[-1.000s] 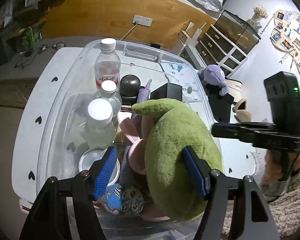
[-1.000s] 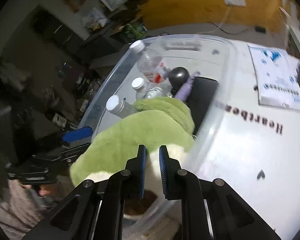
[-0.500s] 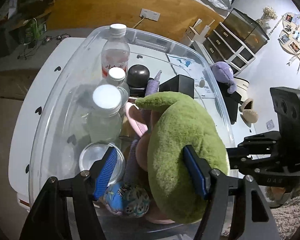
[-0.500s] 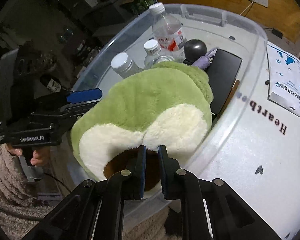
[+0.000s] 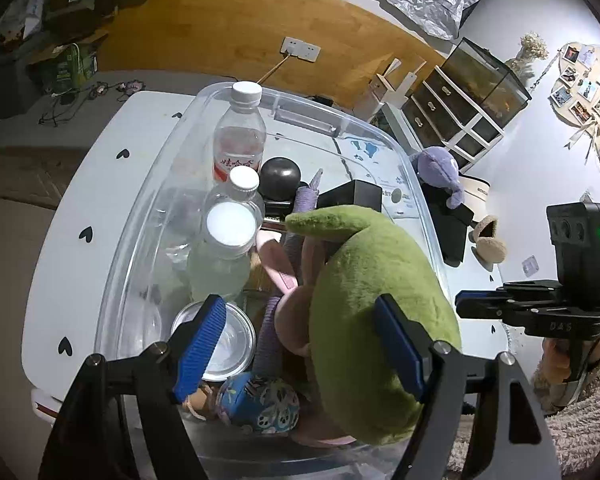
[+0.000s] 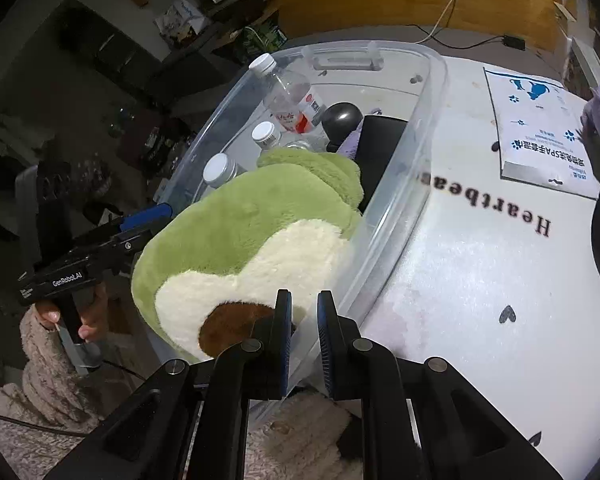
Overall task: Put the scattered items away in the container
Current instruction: 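Lower the avocado plush into the clear box with the left tool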
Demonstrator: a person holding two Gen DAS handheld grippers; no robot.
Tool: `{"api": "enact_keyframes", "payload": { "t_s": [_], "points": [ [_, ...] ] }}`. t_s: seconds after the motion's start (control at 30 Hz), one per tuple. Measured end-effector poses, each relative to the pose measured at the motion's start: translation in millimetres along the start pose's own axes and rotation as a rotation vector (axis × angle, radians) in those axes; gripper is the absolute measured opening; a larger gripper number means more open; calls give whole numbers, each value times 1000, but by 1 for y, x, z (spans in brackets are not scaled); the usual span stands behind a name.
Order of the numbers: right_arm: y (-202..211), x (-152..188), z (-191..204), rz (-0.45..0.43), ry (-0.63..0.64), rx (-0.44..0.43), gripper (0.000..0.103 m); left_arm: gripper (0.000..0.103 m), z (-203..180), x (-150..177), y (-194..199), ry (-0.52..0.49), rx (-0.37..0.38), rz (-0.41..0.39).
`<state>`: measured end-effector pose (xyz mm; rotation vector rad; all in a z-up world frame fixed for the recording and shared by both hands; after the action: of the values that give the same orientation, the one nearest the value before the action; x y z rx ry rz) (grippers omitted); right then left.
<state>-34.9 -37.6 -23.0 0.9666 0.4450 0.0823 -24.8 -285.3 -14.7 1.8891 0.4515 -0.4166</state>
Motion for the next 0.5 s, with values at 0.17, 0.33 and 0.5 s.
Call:
{"api": "enact_keyframes", "payload": {
  "t_s": [0.17, 0.33, 0.5],
  "points": [
    [5, -2, 1, -22, -14, -6, 16, 76, -3, -1, 8, 9, 12, -18],
    [21, -5, 4, -133, 2, -60, 16, 79, -15, -5, 27, -14, 21, -78],
    [43, -7, 10, -270, 24, -102, 71, 96, -41, -8, 48, -75, -24, -203]
  ]
}}
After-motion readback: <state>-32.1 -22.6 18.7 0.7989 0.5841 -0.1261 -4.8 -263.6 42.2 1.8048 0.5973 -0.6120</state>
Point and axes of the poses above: each gripper's, at about its wrist camera, not at the fingertips, and y roughly against the way its jaws point, z to its left, x to its underside, the point moved 3 cm from there along -y, roughly the way its jaws point
